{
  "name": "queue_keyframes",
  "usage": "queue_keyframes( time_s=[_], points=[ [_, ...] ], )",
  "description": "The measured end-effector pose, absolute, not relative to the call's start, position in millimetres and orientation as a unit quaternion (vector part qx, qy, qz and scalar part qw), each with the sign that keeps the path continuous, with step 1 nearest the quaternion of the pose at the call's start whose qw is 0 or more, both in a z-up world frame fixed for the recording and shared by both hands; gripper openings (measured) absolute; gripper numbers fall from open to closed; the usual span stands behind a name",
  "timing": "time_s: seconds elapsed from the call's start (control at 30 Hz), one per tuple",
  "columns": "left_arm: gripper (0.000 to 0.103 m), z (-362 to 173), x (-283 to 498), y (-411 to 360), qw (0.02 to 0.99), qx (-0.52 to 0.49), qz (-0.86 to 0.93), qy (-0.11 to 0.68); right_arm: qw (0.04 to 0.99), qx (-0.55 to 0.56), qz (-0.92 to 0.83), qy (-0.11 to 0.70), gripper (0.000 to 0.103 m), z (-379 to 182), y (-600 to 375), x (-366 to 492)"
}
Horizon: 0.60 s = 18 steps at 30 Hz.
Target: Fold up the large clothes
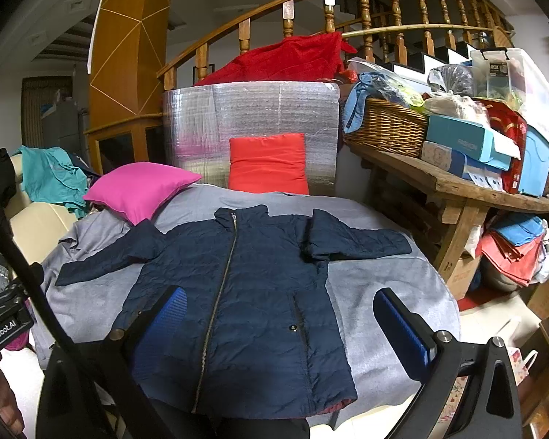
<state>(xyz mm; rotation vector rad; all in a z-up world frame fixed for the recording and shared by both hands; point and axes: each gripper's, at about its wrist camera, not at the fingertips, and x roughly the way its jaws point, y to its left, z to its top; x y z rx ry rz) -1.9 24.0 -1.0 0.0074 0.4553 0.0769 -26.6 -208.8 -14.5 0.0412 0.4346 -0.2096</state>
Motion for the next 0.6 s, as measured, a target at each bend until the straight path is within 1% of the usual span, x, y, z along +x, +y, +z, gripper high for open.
queue_keyframes(
  time_s=[0.6],
  points=[
    [0.103, 0.3, 7.4, 22.5, 0.971, 0.003, 0.045, 0.233, 0.969, 0.029, -0.100, 0.222, 0.103, -14.0, -214.1, -18.1]
  ],
)
